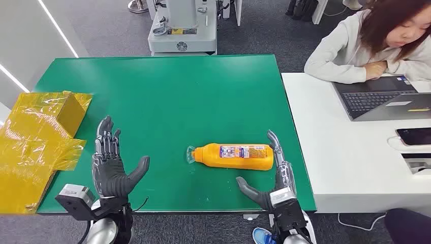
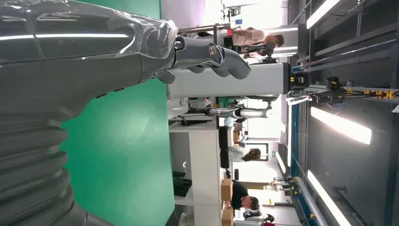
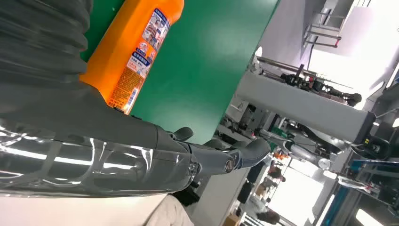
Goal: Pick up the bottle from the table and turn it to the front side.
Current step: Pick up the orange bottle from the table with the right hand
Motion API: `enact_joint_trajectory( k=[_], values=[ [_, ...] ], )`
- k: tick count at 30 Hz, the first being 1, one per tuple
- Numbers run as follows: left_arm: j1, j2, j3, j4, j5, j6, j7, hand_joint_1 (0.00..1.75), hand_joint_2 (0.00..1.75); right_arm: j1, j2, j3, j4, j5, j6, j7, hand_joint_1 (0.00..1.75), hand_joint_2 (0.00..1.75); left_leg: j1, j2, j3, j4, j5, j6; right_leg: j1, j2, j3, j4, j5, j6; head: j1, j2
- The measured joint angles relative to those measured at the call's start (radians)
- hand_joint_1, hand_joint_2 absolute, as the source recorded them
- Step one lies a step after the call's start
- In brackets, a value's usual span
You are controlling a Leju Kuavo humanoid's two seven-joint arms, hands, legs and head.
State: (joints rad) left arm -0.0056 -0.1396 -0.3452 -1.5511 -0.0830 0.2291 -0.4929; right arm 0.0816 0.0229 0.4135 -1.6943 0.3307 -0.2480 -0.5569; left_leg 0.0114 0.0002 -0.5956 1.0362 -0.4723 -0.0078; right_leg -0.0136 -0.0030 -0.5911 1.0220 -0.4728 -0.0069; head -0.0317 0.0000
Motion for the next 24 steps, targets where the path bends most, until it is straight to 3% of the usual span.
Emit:
enact_joint_trajectory(
  k=[11,15,18,24],
  values=[
    [-0.048,-0.016,-0.019,0.052,0.000,-0.045,-0.007,0.00,1.75,-0.118,-0.005,-0.024,0.080,0.156,0.021,0.144,0.00,1.75,0.000,0.000,0.000,0.000,0.001,0.000,0.000,0.000,0.000,0.000,0.001,0.000,0.000,0.000],
    [-0.098,-0.031,-0.037,0.095,0.005,-0.105,0.001,0.00,1.75,-0.216,-0.038,-0.032,0.180,0.235,0.074,0.263,0.00,1.75,0.000,0.000,0.000,0.001,0.001,0.000,0.000,0.000,0.000,0.000,0.002,0.000,0.000,0.000],
    [-0.132,-0.045,-0.047,0.128,0.006,-0.119,0.004,0.00,1.75,-0.286,-0.061,-0.041,0.260,0.237,0.098,0.274,0.00,1.75,0.000,0.000,0.001,0.001,0.001,0.001,0.000,0.000,0.001,0.000,0.002,0.000,0.000,0.000],
    [-0.177,-0.055,-0.054,0.172,0.008,-0.133,0.016,0.00,1.75,-0.416,-0.086,-0.015,0.465,0.204,0.269,0.313,0.00,1.75,0.000,0.001,0.001,0.001,0.001,0.000,0.000,0.002,0.000,0.000,0.003,0.001,0.000,0.000]
  ],
)
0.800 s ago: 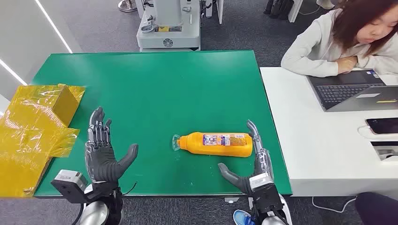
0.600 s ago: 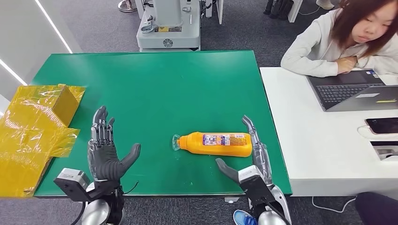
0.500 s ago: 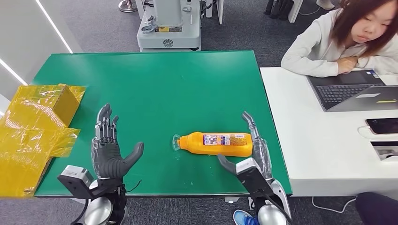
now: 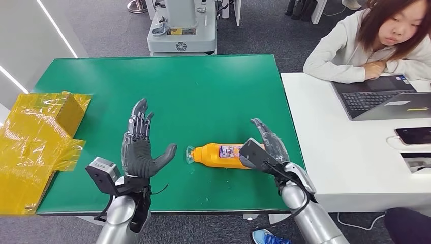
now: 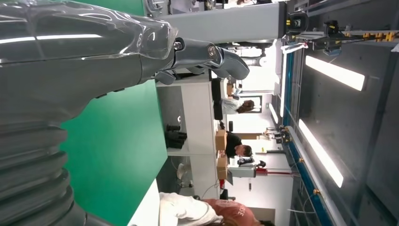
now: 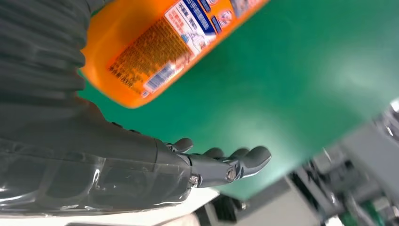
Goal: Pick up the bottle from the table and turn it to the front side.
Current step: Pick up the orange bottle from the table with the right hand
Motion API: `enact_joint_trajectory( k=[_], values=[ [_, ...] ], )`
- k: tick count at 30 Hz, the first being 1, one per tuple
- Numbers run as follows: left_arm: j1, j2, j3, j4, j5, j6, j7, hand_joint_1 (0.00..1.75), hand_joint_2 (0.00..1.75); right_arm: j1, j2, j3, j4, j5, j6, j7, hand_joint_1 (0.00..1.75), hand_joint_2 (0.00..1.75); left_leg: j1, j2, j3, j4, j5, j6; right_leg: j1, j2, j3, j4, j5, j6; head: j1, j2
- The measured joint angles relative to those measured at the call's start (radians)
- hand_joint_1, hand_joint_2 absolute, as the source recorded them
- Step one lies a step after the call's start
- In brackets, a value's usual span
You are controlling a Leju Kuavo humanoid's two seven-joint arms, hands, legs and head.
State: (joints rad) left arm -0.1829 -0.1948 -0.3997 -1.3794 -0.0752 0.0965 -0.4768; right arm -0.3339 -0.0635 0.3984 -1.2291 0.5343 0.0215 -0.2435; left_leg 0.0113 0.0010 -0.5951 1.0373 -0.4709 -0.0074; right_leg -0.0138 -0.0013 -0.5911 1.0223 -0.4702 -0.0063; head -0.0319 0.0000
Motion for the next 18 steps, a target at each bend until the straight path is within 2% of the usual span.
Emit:
enact_joint_trajectory(
  k=[6,18],
  values=[
    [-0.017,0.001,0.000,0.018,0.010,-0.004,0.004,0.00,1.75,-0.109,-0.027,0.073,0.170,-0.031,0.062,0.007,0.00,1.75,0.000,-0.001,0.000,0.000,0.000,0.000,0.000,-0.001,0.000,0.000,0.000,0.000,0.000,0.000],
    [-0.046,0.005,0.000,0.059,0.014,0.011,0.004,0.00,1.75,-0.191,-0.085,0.194,0.292,-0.049,0.084,-0.028,0.00,1.75,0.000,0.000,0.000,0.000,0.001,-0.001,0.000,0.000,0.000,0.000,0.000,0.000,0.000,0.000]
  ],
)
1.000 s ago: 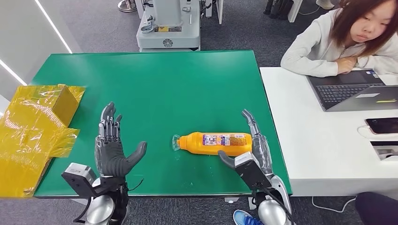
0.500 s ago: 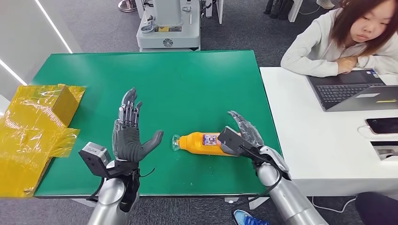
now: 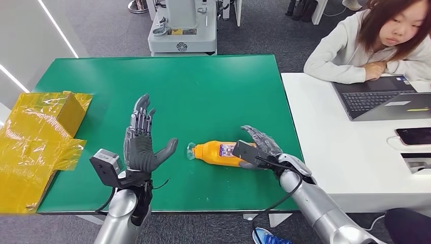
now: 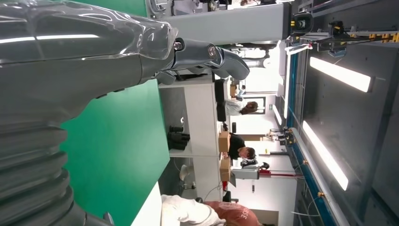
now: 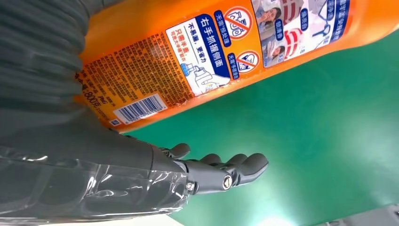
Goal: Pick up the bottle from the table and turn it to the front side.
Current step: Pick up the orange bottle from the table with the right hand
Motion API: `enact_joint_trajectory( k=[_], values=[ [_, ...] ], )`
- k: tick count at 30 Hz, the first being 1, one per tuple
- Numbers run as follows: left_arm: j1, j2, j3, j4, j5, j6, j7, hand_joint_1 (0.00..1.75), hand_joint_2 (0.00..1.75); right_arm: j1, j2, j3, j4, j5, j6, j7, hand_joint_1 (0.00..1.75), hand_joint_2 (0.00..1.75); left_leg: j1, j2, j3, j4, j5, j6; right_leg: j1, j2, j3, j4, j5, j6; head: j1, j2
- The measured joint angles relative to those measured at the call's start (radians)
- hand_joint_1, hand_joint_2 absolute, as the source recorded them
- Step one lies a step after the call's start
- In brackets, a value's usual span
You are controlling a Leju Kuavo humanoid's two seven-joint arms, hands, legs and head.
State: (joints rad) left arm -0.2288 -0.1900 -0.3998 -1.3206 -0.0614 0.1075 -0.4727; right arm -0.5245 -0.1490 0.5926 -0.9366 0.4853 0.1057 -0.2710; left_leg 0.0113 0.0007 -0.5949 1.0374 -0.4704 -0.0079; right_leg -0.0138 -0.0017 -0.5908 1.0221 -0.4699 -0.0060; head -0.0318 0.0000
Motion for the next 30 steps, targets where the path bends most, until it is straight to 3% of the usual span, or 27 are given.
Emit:
enact_joint_trajectory(
  k=[12,14,17,18,24,28,30],
  values=[
    [0.000,0.006,0.000,0.003,-0.002,0.015,0.000,0.00,1.75,-0.024,-0.021,0.054,0.027,0.014,0.031,-0.007,0.00,1.75,0.000,0.000,0.000,0.000,0.000,0.000,0.000,0.000,0.000,0.000,0.000,0.000,0.000,0.000],
    [0.000,0.006,0.000,0.003,-0.002,0.015,0.000,0.00,1.75,-0.027,-0.027,0.063,0.029,0.011,0.038,-0.004,0.07,1.75,0.000,0.000,0.000,0.000,0.000,0.000,0.000,0.000,0.000,0.000,0.000,0.000,0.000,0.000],
    [0.000,0.006,0.000,0.003,-0.002,0.011,0.001,0.00,1.75,-0.034,-0.043,0.081,0.029,-0.010,0.060,0.005,1.05,1.75,0.000,0.000,0.001,0.000,0.000,0.000,0.000,0.000,0.001,0.000,0.000,0.000,0.000,0.000],
    [0.000,0.006,0.000,0.003,-0.001,0.008,0.003,0.00,1.75,-0.035,-0.050,0.086,0.029,-0.021,0.069,0.009,1.31,1.75,0.000,0.000,0.002,0.000,0.000,0.000,0.000,0.000,0.002,0.000,0.000,0.000,0.000,0.000],
    [-0.002,0.005,0.000,0.003,0.006,-0.007,0.016,0.00,1.75,-0.036,-0.084,0.104,0.019,-0.146,0.175,0.015,1.18,1.75,0.000,0.001,0.005,0.000,0.000,0.000,0.000,0.001,0.005,-0.001,0.000,0.000,0.000,0.000],
    [-0.002,0.005,0.000,0.003,0.016,-0.007,0.018,0.00,1.75,-0.033,-0.096,0.115,0.001,-0.220,0.233,0.029,0.90,1.75,0.000,0.002,0.007,0.000,0.000,0.000,0.000,0.002,0.005,-0.001,0.000,0.000,0.000,0.000],
    [-0.002,0.005,0.000,0.003,0.021,-0.009,0.018,0.00,1.75,-0.034,-0.105,0.125,-0.007,-0.248,0.259,0.035,0.95,1.75,0.000,0.002,0.007,0.000,0.000,0.000,0.000,0.002,0.006,-0.001,0.000,0.000,0.000,0.000]
  ],
)
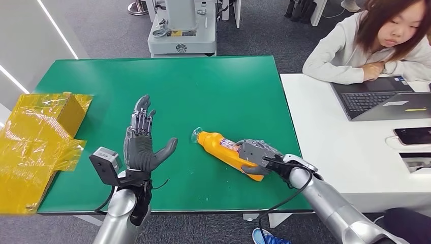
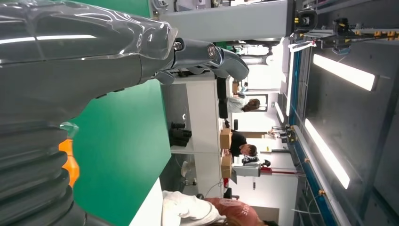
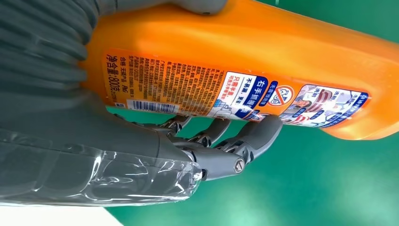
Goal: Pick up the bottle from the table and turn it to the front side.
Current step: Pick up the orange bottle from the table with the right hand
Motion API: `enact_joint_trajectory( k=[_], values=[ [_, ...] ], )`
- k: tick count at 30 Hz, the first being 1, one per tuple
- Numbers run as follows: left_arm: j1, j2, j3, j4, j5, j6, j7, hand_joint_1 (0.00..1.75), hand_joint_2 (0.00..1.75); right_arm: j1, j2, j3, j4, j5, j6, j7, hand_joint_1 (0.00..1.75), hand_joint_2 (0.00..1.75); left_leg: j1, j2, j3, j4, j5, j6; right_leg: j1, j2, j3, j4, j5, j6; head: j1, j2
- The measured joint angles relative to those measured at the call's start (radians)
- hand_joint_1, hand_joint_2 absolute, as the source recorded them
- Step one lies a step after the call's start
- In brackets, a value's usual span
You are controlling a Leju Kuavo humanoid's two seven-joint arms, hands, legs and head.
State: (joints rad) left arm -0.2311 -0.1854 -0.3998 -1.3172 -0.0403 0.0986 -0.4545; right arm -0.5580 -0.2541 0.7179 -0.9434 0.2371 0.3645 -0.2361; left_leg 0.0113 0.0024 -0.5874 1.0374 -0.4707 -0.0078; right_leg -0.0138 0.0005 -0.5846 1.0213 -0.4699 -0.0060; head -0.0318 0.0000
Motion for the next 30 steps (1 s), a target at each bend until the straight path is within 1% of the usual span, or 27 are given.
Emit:
enact_joint_trajectory(
  k=[2,3,4,7,8,10,17,23,26,30],
  values=[
    [0.000,0.000,0.000,0.000,0.006,-0.002,0.001,0.00,1.75,-0.001,-0.009,0.010,-0.007,-0.023,0.018,0.004,1.05,1.75,0.000,0.000,0.001,0.000,0.000,0.000,0.000,0.000,0.001,0.000,0.000,0.000,0.000,0.000],
    [0.000,0.000,0.000,0.000,0.009,-0.003,0.001,0.00,1.75,-0.001,-0.013,0.015,-0.011,-0.032,0.024,0.006,1.05,1.75,0.000,0.000,0.001,0.000,0.000,0.000,0.000,0.000,0.001,0.000,0.000,0.000,0.000,0.000],
    [0.000,0.000,0.000,0.000,0.012,-0.004,0.001,0.00,1.75,-0.002,-0.017,0.020,-0.014,-0.040,0.028,0.007,1.11,1.75,0.000,0.000,0.002,0.000,0.000,0.000,0.000,0.000,0.002,0.000,0.000,0.000,0.000,0.000],
    [0.000,0.001,0.000,0.000,0.014,-0.006,0.003,0.00,1.75,-0.003,-0.026,0.032,-0.021,-0.053,0.033,0.011,1.59,1.75,0.000,0.000,0.002,0.000,0.000,0.000,0.000,0.000,0.002,0.000,0.000,0.000,0.000,0.000],
    [0.001,0.001,0.000,0.000,0.014,-0.006,0.003,0.00,1.75,-0.003,-0.028,0.035,-0.023,-0.056,0.033,0.012,1.70,1.75,0.000,0.000,0.002,0.000,0.000,0.000,0.000,0.000,0.002,0.000,0.000,0.000,0.000,0.000],
    [0.002,0.001,0.000,0.000,0.014,-0.007,0.003,0.00,1.75,-0.004,-0.033,0.042,-0.025,-0.064,0.030,0.015,1.75,1.75,0.000,0.000,0.002,0.000,0.000,0.000,0.000,0.000,0.002,0.000,0.000,0.000,0.000,0.000],
    [0.014,0.004,0.000,0.000,0.016,-0.002,0.003,0.00,1.75,0.003,-0.040,0.054,-0.027,-0.103,-0.014,-0.001,1.75,1.75,0.000,0.000,0.002,0.000,0.000,0.000,0.000,-0.001,0.003,0.000,0.000,0.000,0.000,0.000],
    [0.018,0.008,0.000,-0.006,0.021,0.036,0.001,0.00,1.75,0.037,-0.009,0.040,-0.031,-0.149,-0.142,-0.066,1.75,1.75,0.000,-0.001,0.002,0.000,0.000,0.000,0.000,-0.001,0.003,0.000,0.000,0.000,0.000,0.000],
    [0.020,0.010,0.000,-0.006,0.022,0.041,0.000,0.00,1.75,0.055,0.005,0.030,-0.039,-0.147,-0.178,-0.083,1.75,1.75,0.000,-0.001,0.002,0.000,0.000,0.000,0.000,-0.001,0.003,0.000,0.000,0.000,0.000,0.000],
    [0.023,0.011,0.000,-0.006,0.022,0.046,-0.002,0.00,1.75,0.130,0.022,-0.002,-0.094,-0.123,-0.274,-0.119,1.75,1.75,0.000,-0.004,0.000,-0.001,0.000,0.000,0.000,-0.004,0.002,0.000,-0.001,0.000,0.000,0.000]
  ],
)
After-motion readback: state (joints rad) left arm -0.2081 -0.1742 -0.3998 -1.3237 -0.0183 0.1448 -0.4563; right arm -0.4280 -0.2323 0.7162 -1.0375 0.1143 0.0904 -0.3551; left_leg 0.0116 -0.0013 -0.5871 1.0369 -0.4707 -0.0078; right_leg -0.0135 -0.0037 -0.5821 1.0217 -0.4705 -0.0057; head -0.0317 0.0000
